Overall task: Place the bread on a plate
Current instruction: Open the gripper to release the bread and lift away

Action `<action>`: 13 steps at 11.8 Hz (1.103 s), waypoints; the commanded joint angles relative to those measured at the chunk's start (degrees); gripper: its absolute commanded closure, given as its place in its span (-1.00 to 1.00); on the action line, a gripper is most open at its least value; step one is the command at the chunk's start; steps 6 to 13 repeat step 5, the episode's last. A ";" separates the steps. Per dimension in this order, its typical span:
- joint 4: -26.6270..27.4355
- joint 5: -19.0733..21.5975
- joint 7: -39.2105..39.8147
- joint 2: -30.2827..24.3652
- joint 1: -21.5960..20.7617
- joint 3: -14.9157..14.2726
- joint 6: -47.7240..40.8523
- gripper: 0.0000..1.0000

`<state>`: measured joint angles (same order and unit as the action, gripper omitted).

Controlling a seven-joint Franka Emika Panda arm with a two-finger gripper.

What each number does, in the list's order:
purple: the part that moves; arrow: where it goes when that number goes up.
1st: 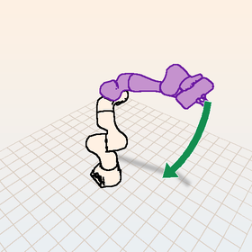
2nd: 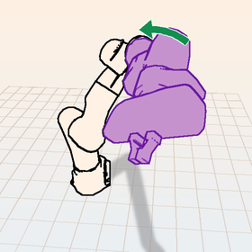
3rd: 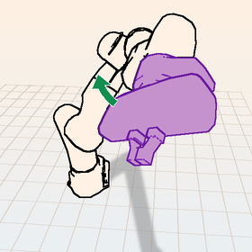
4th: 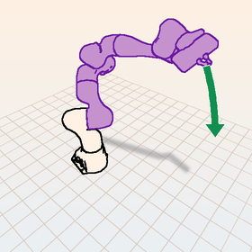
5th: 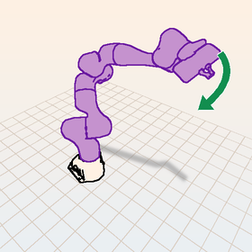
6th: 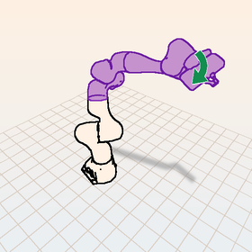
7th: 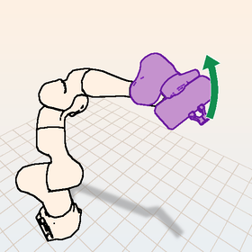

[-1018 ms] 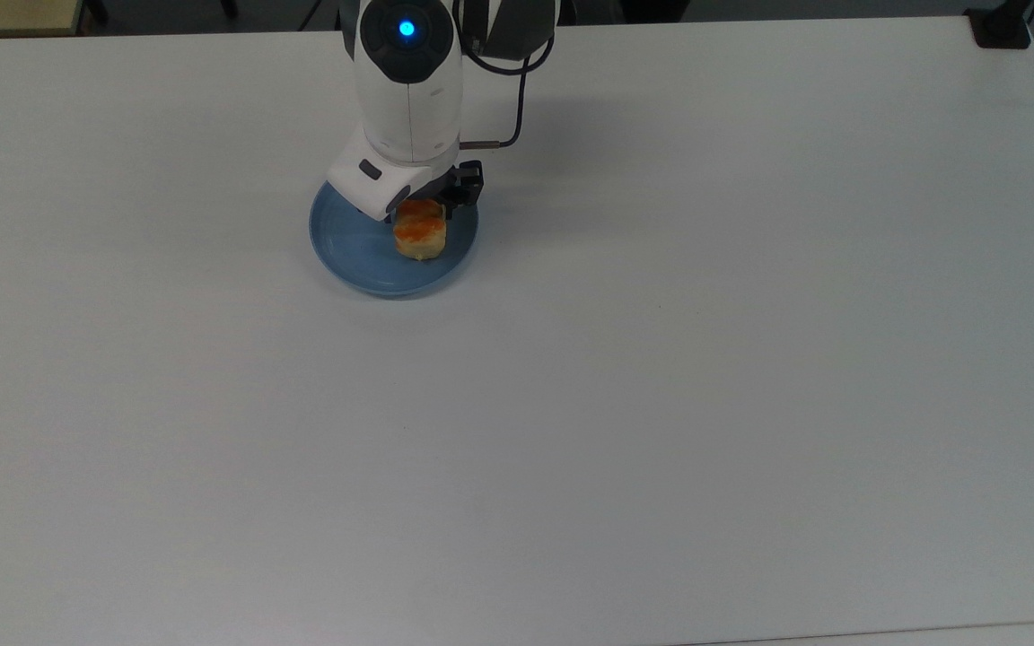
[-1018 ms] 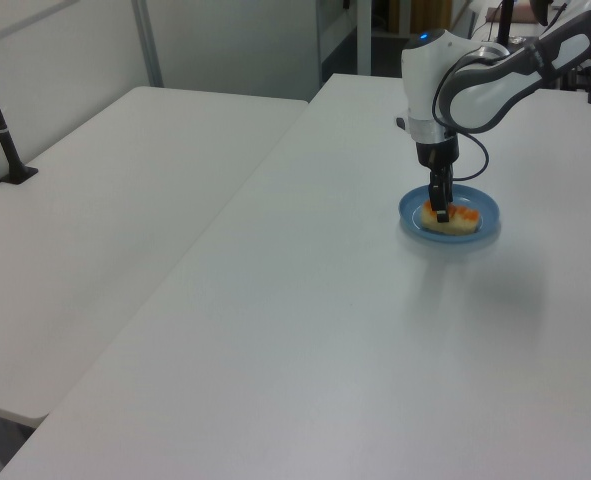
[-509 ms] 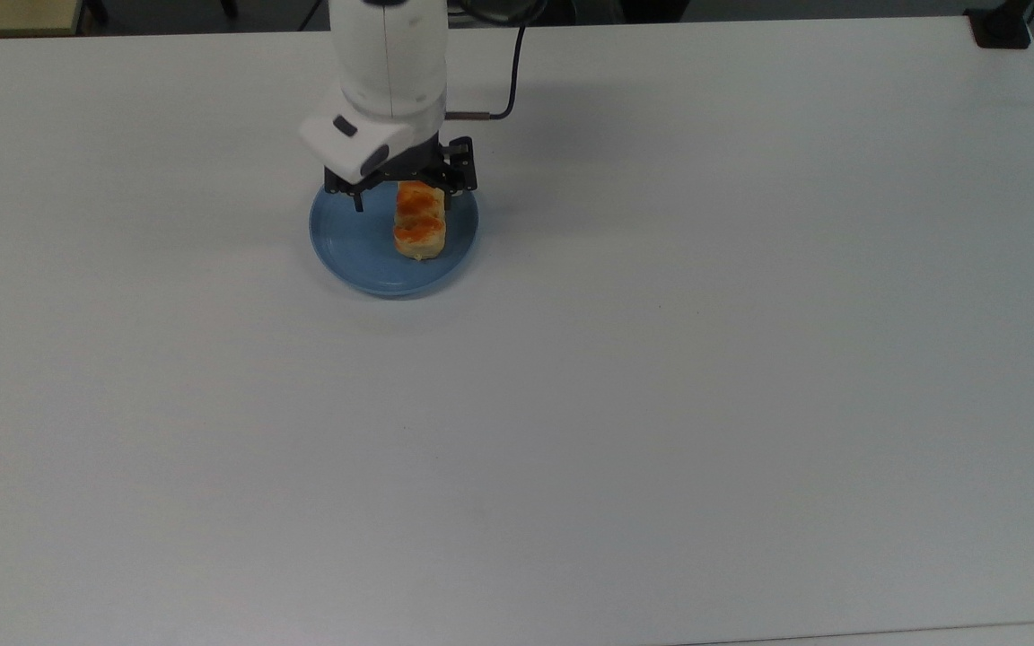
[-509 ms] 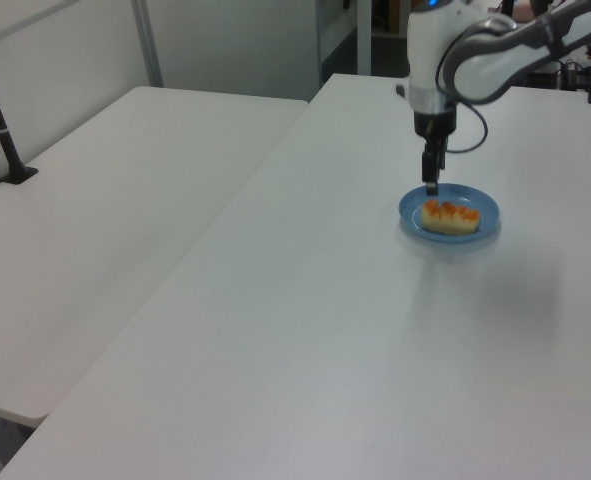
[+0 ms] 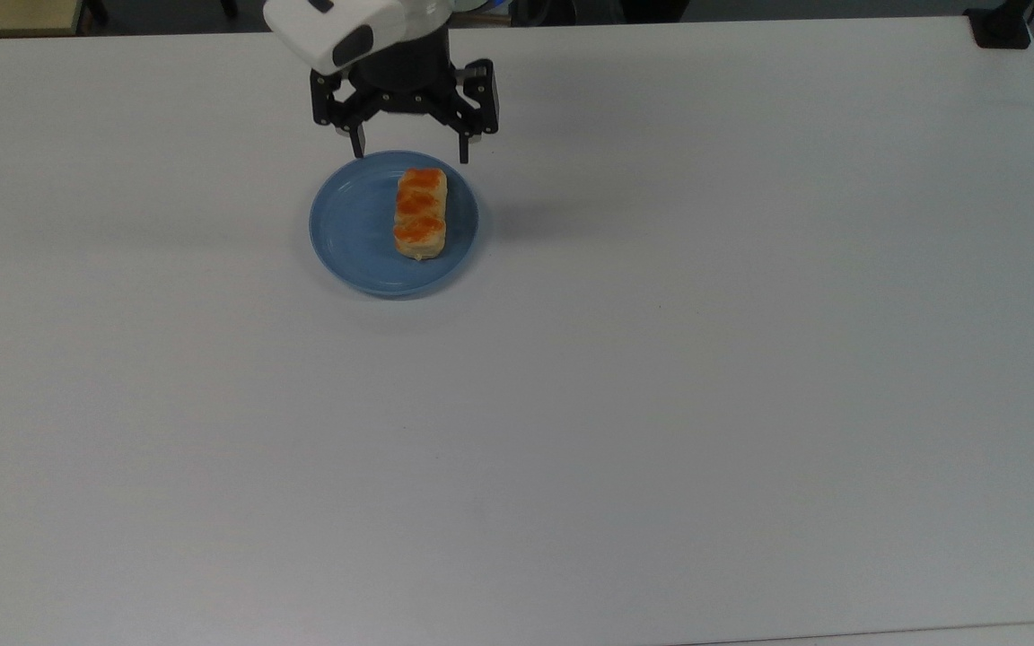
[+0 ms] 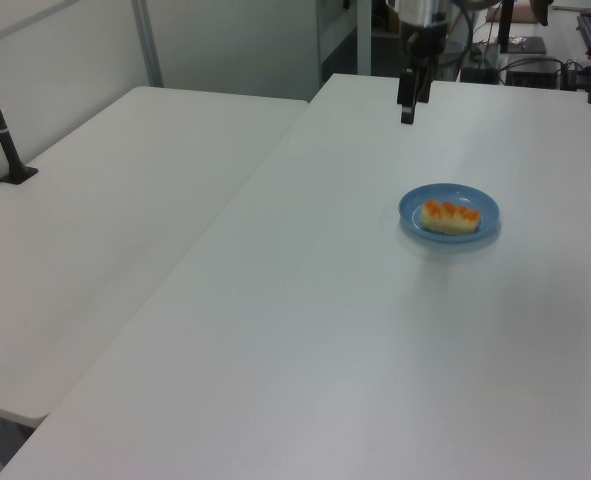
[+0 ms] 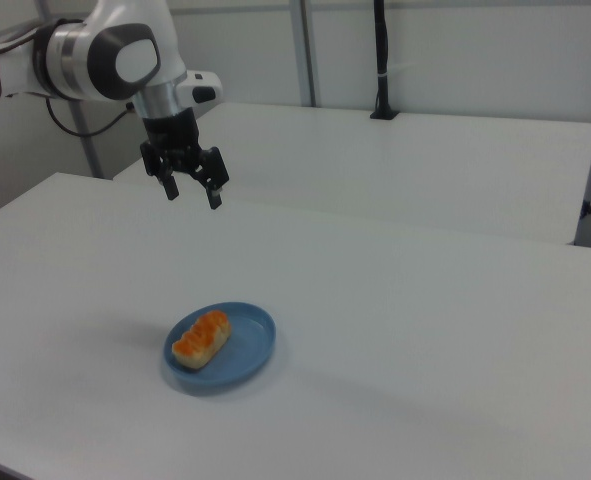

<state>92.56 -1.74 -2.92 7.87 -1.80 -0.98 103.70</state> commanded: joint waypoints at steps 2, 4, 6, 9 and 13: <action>-4.23 0.78 -1.30 0.22 0.31 -0.16 -5.34 -1.00; -4.32 0.86 -1.73 0.13 0.31 -0.25 -6.14 -1.00; -4.32 0.87 -2.17 0.13 0.31 -0.25 -6.06 -1.00; -4.32 0.87 -2.17 0.13 0.31 -0.25 -6.06 -1.00; -4.32 0.87 -2.17 0.13 0.31 -0.25 -6.06 -1.00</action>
